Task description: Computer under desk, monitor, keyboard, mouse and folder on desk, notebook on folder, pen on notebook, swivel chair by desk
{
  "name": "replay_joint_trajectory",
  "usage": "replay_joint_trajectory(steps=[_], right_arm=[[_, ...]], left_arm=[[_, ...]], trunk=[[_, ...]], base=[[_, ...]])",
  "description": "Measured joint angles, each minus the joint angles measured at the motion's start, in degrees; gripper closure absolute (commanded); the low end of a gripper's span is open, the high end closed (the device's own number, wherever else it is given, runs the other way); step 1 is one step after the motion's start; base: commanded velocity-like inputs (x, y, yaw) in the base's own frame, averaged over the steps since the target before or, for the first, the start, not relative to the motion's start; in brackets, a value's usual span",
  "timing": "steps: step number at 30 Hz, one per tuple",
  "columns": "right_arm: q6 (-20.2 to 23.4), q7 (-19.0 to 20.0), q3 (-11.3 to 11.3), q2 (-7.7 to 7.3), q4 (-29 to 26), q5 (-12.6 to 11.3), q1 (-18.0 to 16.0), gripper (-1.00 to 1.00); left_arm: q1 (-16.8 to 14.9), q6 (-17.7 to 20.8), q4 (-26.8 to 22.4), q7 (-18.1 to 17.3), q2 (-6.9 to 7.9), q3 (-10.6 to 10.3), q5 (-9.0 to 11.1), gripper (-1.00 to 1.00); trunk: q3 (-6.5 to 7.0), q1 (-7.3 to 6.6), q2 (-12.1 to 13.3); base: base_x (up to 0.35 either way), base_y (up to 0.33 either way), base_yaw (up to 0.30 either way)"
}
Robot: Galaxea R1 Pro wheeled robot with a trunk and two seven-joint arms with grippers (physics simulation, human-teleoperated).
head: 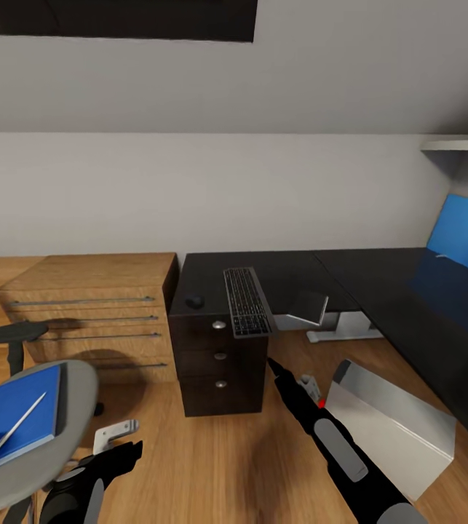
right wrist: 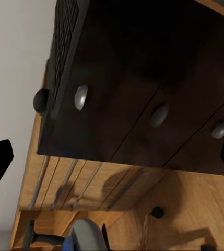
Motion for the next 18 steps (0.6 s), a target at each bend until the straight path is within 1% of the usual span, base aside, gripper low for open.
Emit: replay_joint_trajectory(steps=[2,5,8,9,10,11,12,14,16,18], right_arm=[[0.29,0.05,-0.22,-0.09,-0.03,-0.09,0.0,-1.0],[0.87,0.1,-0.67,-0.19,-0.15,-1.5,0.0,-1.0],[3.41,0.12,-0.85,-0.28,-0.21,-4.09,0.0,-1.0],[4.81,0.16,-1.22,-0.47,-0.23,-5.48,0.02,-1.0],[5.55,0.15,-1.56,-0.62,-0.23,-6.29,0.01,-1.0],[7.7,0.14,-3.08,-0.95,-0.24,-8.76,0.02,-1.0],[8.46,0.14,-3.68,-1.04,-0.25,-9.66,0.02,-1.0],[12.04,0.13,-5.74,-1.27,-0.31,-12.75,0.0,-1.0],[13.82,0.15,-6.28,-1.33,-0.43,-13.71,0.0,-1.0],[14.57,0.17,-6.49,-1.35,-0.61,-14.07,0.0,-1.0]], left_arm=[[0.0,0.0,0.23,0.01,0.02,0.0,-0.01,-1.0],[0.0,0.0,0.84,0.0,0.03,-0.07,-0.04,-1.0],[0.0,0.0,1.0,0.0,-0.01,-0.08,-0.04,-1.0],[0.0,-0.02,1.09,0.01,-0.02,-0.08,-0.04,-1.0],[0.0,-0.01,1.16,0.0,-0.03,-0.12,-0.04,-1.0],[0.0,-0.05,1.35,-0.01,0.0,-0.59,-0.02,-1.0],[0.0,-0.06,1.41,0.0,0.01,-0.88,-0.03,-1.0],[0.0,-0.08,1.7,0.05,0.04,-2.12,-0.02,-1.0],[0.0,-0.08,1.9,0.11,0.04,-2.84,-0.03,-1.0],[0.0,-0.08,2.01,0.12,0.06,-3.02,-0.04,-1.0]], trunk=[[-0.36,0.44,-0.8],[-0.9,1.1,-2.01],[-1.44,1.76,-3.21],[-1.62,1.98,-3.61],[-1.8,2.2,-4.01],[-1.97,2.42,-4.41],[-2.15,2.64,-4.81],[-2.51,3.08,-5.62],[-2.87,3.52,-6.42],[-3.23,3.95,-7.22]], base=[[0.0,0.0,0.0],[0.0,0.0,0.0],[0.0,0.0,0.0],[0.0,0.0,0.0],[0.0,0.0,0.0],[0.0,0.0,0.0],[0.0,0.0,0.0],[0.0,0.0,0.0],[0.0,0.0,0.0],[0.0,0.0,0.0]])
